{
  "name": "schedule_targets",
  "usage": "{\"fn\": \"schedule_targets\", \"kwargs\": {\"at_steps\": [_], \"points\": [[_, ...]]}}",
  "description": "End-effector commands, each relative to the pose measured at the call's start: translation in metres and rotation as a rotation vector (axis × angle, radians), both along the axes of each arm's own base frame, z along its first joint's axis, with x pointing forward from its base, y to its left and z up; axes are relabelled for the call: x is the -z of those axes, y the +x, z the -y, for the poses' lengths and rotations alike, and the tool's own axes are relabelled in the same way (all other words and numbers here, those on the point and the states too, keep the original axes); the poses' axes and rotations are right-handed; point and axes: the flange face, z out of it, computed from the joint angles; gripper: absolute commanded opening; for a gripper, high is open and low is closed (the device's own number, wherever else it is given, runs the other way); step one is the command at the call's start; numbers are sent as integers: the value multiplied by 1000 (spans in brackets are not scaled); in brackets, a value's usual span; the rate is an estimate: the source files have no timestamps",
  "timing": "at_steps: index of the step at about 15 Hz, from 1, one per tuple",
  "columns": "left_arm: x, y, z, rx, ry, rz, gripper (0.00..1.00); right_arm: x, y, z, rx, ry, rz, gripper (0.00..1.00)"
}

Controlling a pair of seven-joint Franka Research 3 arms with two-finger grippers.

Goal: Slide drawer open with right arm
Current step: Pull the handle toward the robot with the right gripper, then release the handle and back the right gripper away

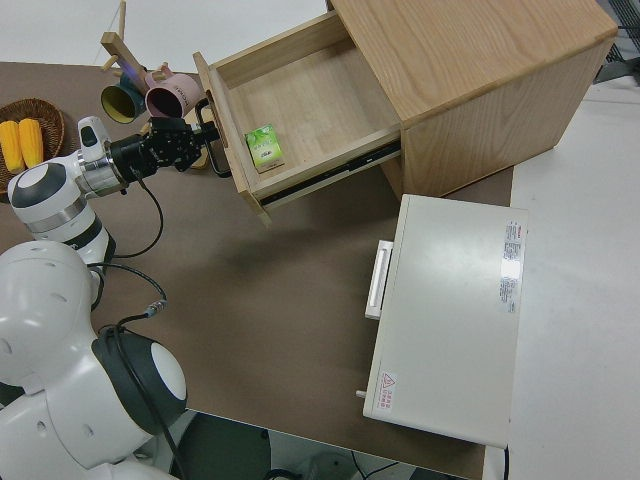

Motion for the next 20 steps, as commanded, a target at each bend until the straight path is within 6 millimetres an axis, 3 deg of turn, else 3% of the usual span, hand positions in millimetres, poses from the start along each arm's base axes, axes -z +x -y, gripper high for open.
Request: {"fn": "schedule_targets", "kwargs": {"at_steps": [1, 4, 5, 7, 8, 9, 17, 20], "points": [[-4, 2, -1, 12, 16, -5, 993, -3, -6, -17, -14, 22, -24, 0], [-4, 2, -1, 12, 16, -5, 993, -1, -5, -17, -16, 18, -24, 0], [-3, 2, -1, 12, 16, -6, 993, 1, -5, -17, -17, 16, -26, 99], [-3, 2, -1, 12, 16, -6, 993, 5, -3, -15, -14, 10, -29, 502], [-4, 2, -1, 12, 16, -5, 993, 6, -2, -14, -13, 9, -26, 856], [-3, 2, -1, 12, 16, -6, 993, 6, -2, -15, -13, 12, -19, 980], [-4, 2, -1, 12, 16, -5, 993, 8, -2, -15, -12, 10, -23, 983], [-4, 2, -1, 12, 16, -5, 993, 9, -9, -25, -22, 26, -32, 983]]}}
